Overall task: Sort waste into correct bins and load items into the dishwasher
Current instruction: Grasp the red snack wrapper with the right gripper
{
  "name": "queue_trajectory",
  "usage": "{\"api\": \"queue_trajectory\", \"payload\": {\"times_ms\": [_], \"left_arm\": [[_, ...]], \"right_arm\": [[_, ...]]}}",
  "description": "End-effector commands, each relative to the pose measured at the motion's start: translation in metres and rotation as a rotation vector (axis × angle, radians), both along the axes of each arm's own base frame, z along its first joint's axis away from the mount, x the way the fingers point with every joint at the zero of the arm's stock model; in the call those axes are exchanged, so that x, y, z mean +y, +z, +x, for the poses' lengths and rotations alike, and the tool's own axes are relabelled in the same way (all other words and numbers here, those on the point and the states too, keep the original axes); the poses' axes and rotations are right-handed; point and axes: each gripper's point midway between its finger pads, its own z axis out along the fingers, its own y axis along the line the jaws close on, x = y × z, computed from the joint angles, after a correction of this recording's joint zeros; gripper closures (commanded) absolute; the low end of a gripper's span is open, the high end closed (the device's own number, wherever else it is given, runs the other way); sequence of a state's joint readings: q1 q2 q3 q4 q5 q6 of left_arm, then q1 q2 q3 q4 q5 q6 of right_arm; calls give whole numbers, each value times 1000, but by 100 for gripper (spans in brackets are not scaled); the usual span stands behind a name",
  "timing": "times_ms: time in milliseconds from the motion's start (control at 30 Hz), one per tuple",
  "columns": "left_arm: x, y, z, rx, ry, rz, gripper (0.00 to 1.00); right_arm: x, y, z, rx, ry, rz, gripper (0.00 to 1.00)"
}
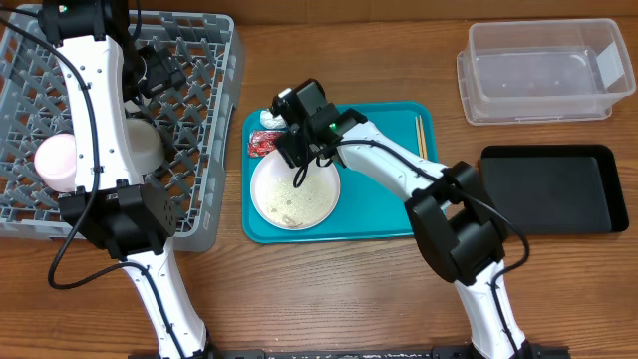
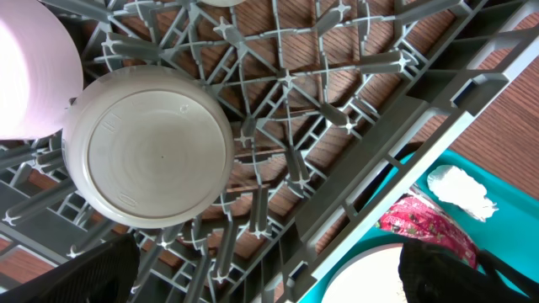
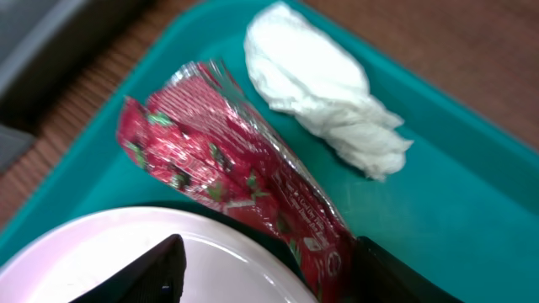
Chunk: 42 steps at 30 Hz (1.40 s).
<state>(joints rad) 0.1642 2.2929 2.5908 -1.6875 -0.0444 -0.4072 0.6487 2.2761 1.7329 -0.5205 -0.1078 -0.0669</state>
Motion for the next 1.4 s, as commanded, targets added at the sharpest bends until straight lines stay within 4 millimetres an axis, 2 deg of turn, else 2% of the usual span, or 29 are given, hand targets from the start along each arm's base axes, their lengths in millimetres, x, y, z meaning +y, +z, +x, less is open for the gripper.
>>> {"api": "queue_trajectory", "payload": {"times_ms": [0,300,367,667,733,800,1000,1133,1367], "left_arm": [[0,9,0,-23,-23,7,0],[-1,9,0,-23,-23,7,0],[-1,9,0,-23,-23,7,0],[0,9,0,-23,-23,7,0],[0,9,0,-23,-23,7,0],[-1,9,0,-23,-23,7,0],[-1,9,0,-23,-24,7,0],[-1,9,0,-23,-24,7,0],[-1,9,0,-23,-23,7,0]], "right_arm": [[1,1,10,-32,-3,-3,39],[3,4,13,-46,-7,8,51],[4,7,14,-45,-21,18,51],[9,40,25,-80,-74,75,51],[9,43,25,-85,-74,78,54],[9,43,25,-78,-81,79,60],[-6,34,22,-65,-113,6,67],[-19,27,23,-68,-145,-54,68],[-27,29,31,-70,-165,-45,68]]}}
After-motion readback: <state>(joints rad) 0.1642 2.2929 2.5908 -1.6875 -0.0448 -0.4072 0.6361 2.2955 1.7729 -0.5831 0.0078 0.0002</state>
